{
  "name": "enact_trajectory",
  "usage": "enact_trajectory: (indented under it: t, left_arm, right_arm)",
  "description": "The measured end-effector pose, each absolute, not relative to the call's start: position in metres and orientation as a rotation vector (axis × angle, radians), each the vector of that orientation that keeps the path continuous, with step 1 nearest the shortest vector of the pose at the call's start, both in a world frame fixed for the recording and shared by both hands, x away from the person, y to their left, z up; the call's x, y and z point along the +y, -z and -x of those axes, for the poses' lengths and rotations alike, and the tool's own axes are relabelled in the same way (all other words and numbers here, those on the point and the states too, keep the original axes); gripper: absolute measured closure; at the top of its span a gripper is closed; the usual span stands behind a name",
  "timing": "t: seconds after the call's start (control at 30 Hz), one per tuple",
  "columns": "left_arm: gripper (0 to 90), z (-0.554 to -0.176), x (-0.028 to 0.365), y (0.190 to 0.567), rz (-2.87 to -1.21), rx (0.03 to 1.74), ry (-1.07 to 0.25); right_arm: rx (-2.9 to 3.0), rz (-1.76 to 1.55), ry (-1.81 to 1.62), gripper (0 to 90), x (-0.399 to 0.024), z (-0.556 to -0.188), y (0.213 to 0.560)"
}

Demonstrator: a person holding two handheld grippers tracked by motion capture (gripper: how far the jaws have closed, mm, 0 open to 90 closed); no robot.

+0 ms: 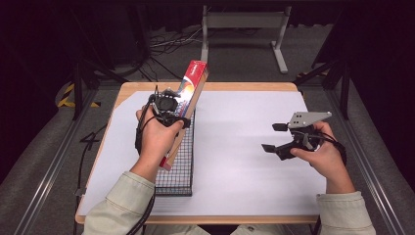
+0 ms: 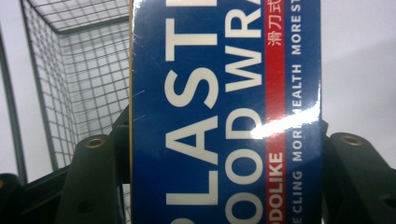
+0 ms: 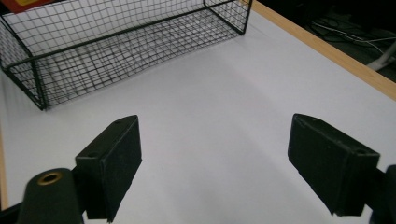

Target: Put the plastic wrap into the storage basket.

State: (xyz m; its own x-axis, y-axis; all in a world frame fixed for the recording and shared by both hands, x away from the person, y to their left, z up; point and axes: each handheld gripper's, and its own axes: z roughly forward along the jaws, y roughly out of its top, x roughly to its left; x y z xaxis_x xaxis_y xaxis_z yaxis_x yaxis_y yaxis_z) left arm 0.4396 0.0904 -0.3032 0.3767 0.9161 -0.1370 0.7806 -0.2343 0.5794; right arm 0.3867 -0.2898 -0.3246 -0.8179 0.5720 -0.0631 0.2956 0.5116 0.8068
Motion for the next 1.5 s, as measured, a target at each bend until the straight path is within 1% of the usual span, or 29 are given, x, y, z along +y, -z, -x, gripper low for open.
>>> enact_trajectory:
  t: [0.27,0.4,0.5,0.83,1.0,1.13,1.23,1.33,1.5]
  left_arm:
    - [39.2,-0.441,0.103,0.315,-2.013,1.563,-0.333]
    - [39.1,-0.440,0.105,0.318,-2.028,1.556,-0.347]
    - [39.1,-0.439,0.108,0.323,-1.995,1.575,-0.312]
    - [38.7,-0.439,0.108,0.340,-1.900,1.658,-0.361]
    - [38.6,-0.439,0.106,0.347,-1.897,1.676,-0.361]
    - [38.2,-0.439,0.101,0.355,-1.888,1.704,-0.412]
    - [38.0,-0.437,0.100,0.361,-1.863,1.719,-0.410]
    - [38.0,-0.436,0.100,0.364,-1.872,1.723,-0.397]
    - [37.1,-0.435,0.101,0.371,-1.884,1.744,-0.433]
  right_arm:
    - [2.400,-0.771,-1.197,17.7,-0.295,-0.389,0.328]
    - [2.394,-0.779,-1.173,17.7,-0.296,-0.391,0.330]
    - [2.380,-0.774,-1.144,17.7,-0.296,-0.392,0.332]
    - [2.372,-0.782,-1.145,17.8,-0.296,-0.393,0.334]
    - [2.353,-0.801,-1.138,17.8,-0.298,-0.396,0.337]
    - [2.363,-0.814,-1.119,17.7,-0.298,-0.399,0.343]
    - [2.367,-0.816,-1.117,17.7,-0.297,-0.400,0.344]
    - [2.366,-0.817,-1.116,17.8,-0.297,-0.401,0.344]
    - [2.360,-0.832,-1.122,17.8,-0.298,-0.402,0.346]
